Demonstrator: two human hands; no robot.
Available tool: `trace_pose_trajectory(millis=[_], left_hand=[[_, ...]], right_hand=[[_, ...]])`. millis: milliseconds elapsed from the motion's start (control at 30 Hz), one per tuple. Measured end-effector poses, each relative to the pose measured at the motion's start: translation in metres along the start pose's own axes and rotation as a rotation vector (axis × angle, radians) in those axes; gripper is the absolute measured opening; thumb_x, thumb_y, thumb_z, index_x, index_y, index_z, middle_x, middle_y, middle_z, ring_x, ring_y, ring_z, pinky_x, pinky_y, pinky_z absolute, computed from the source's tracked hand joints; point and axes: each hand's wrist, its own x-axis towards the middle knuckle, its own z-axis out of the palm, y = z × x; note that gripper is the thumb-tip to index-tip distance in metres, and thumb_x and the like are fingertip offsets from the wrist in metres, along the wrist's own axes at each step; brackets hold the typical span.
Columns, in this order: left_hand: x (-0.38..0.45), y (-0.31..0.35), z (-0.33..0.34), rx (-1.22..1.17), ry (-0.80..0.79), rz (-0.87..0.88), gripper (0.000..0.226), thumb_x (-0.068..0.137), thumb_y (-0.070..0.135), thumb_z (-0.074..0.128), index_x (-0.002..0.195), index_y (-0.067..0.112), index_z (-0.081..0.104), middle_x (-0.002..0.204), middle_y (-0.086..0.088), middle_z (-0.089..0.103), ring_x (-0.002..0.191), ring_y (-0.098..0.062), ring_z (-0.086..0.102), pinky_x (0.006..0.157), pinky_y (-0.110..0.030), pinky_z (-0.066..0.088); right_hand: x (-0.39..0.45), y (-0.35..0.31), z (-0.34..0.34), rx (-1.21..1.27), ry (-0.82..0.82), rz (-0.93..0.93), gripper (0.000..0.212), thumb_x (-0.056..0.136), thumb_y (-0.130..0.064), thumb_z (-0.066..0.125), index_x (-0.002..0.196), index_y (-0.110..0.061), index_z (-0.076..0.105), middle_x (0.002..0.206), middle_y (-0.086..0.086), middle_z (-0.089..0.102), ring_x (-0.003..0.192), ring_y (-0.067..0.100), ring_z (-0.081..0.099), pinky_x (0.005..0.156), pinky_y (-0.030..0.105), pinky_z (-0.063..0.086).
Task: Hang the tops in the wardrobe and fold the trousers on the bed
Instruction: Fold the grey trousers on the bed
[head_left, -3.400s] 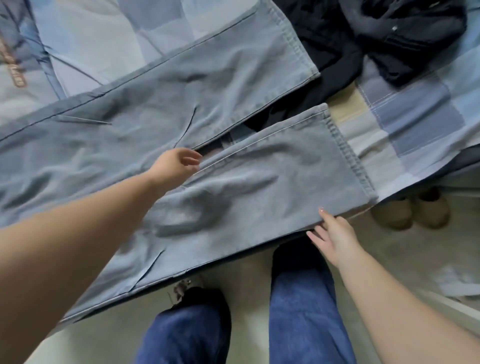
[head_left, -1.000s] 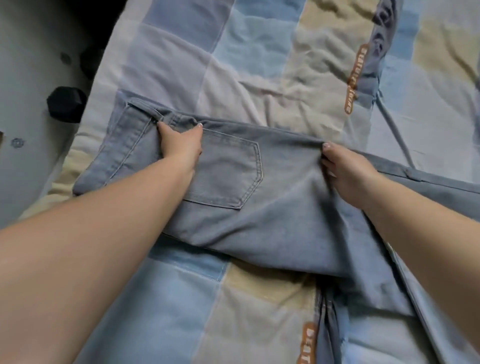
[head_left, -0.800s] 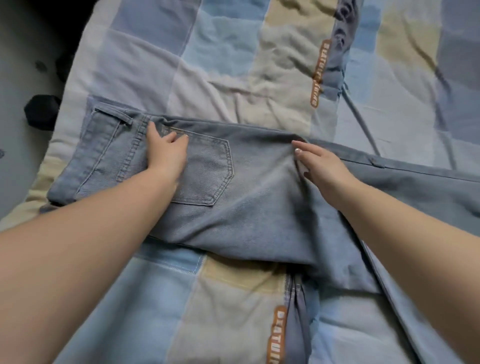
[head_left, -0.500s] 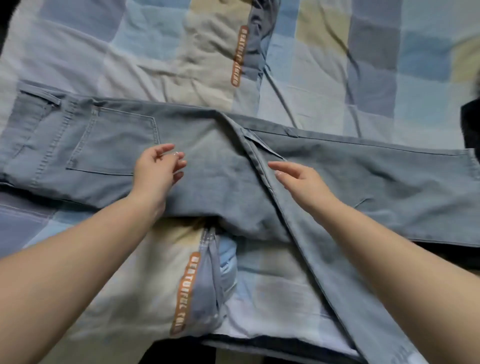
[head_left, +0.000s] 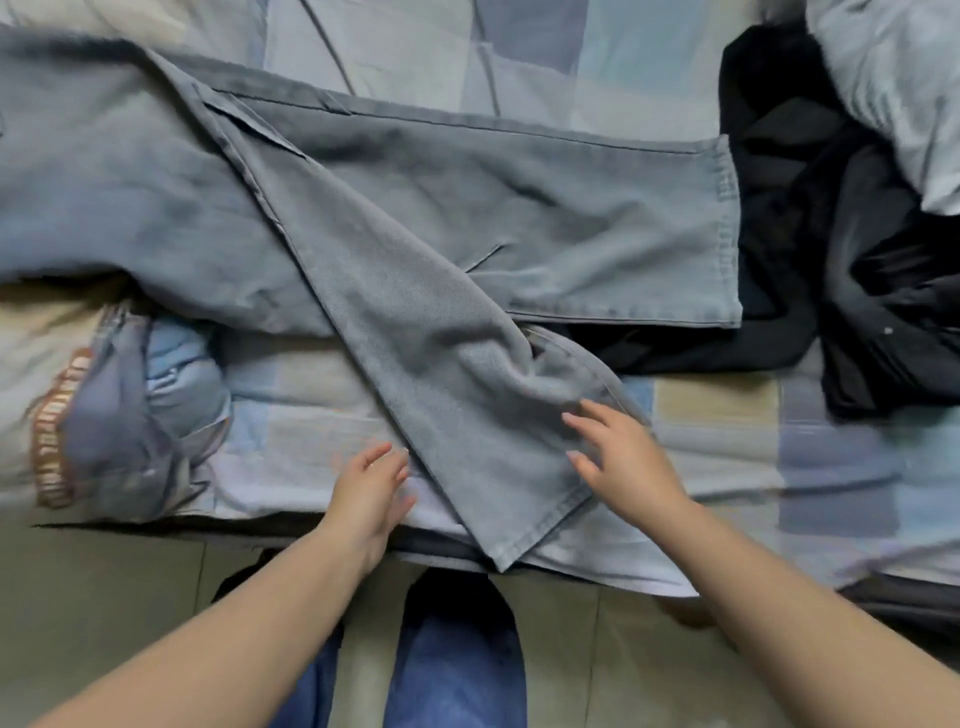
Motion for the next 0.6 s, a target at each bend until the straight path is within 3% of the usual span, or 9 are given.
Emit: trace_pose_trajectory(millis=[67, 133, 200, 300, 367, 400, 467, 600], left_hand=[[0.005, -0.017, 0.022, 0.014, -0.013, -0.076, 0.027, 0.096, 0.014, 0.053, 0.123, 0.015, 0.051, 0.103, 0.000, 0.057, 0.101, -0.013, 0.049, 0.093, -0.038, 0.041], [0.007, -0.029, 0.038, 0.053, -0.058, -0.167, 0.007, 0.096, 0.016, 0.053, 0.101, 0.019, 0.055, 0.108, 0.000, 0.061, 0.098, -0.014, 0.056, 0.091, -0.037, 0.044], [0.006, -0.039, 0.047, 0.135, -0.103, -0.228, 0.005, 0.094, 0.017, 0.056, 0.097, 0.021, 0.054, 0.109, 0.001, 0.066, 0.094, -0.015, 0.064, 0.093, -0.041, 0.048], [-0.005, -0.046, 0.056, 0.214, -0.252, -0.189, 0.017, 0.093, 0.012, 0.058, 0.109, 0.010, 0.060, 0.098, -0.002, 0.075, 0.084, -0.019, 0.073, 0.065, -0.033, 0.058], [-0.014, -0.039, 0.062, 0.255, -0.331, -0.110, 0.023, 0.093, 0.015, 0.057, 0.115, 0.005, 0.060, 0.104, -0.009, 0.073, 0.092, -0.025, 0.071, 0.067, -0.036, 0.058], [-0.019, -0.032, 0.065, 0.244, -0.361, -0.080, 0.025, 0.094, 0.016, 0.056, 0.115, 0.006, 0.061, 0.107, -0.011, 0.072, 0.096, -0.026, 0.070, 0.070, -0.038, 0.058], [-0.027, -0.012, 0.077, 0.197, -0.422, -0.028, 0.023, 0.095, 0.017, 0.052, 0.110, 0.006, 0.066, 0.109, -0.013, 0.071, 0.097, -0.026, 0.070, 0.071, -0.036, 0.058], [-0.043, 0.039, 0.116, 0.155, -0.511, 0.093, 0.036, 0.096, 0.016, 0.048, 0.075, 0.012, 0.077, 0.090, -0.011, 0.074, 0.079, -0.019, 0.073, 0.063, -0.029, 0.057]], right_hand=[[-0.004, 0.021, 0.016, -0.158, -0.021, -0.029, 0.060, 0.092, -0.036, 0.053, 0.147, -0.028, 0.032, 0.159, 0.003, 0.015, 0.145, 0.019, 0.015, 0.117, 0.034, 0.018], [-0.007, 0.036, 0.028, -0.271, -0.037, -0.067, 0.069, 0.089, -0.033, 0.053, 0.150, -0.028, 0.021, 0.160, 0.006, 0.002, 0.147, 0.021, 0.005, 0.118, 0.036, 0.013], [-0.008, 0.046, 0.035, -0.320, -0.043, -0.076, 0.074, 0.088, -0.024, 0.051, 0.152, -0.027, 0.013, 0.160, 0.010, -0.004, 0.147, 0.024, -0.001, 0.118, 0.040, 0.008], [-0.011, 0.062, 0.041, -0.359, -0.023, -0.046, 0.080, 0.087, -0.021, 0.053, 0.152, -0.026, 0.007, 0.159, 0.014, -0.007, 0.147, 0.028, -0.003, 0.117, 0.045, 0.005], [-0.014, 0.071, 0.042, -0.322, 0.024, -0.019, 0.088, 0.081, -0.029, 0.066, 0.152, -0.024, 0.014, 0.159, 0.016, 0.000, 0.147, 0.031, 0.003, 0.116, 0.049, 0.008], [-0.016, 0.073, 0.041, -0.276, 0.058, -0.008, 0.089, 0.074, -0.029, 0.074, 0.149, -0.022, 0.027, 0.158, 0.018, 0.010, 0.146, 0.033, 0.012, 0.115, 0.052, 0.012], [-0.019, 0.079, 0.042, -0.131, 0.152, 0.001, 0.077, 0.063, -0.016, 0.081, 0.134, -0.014, 0.053, 0.150, 0.019, 0.032, 0.140, 0.036, 0.030, 0.111, 0.055, 0.021], [-0.014, 0.077, 0.036, 0.199, 0.301, 0.091, 0.040, 0.071, 0.005, 0.063, 0.108, -0.011, 0.067, 0.129, 0.009, 0.059, 0.130, 0.028, 0.045, 0.112, 0.049, 0.024]])
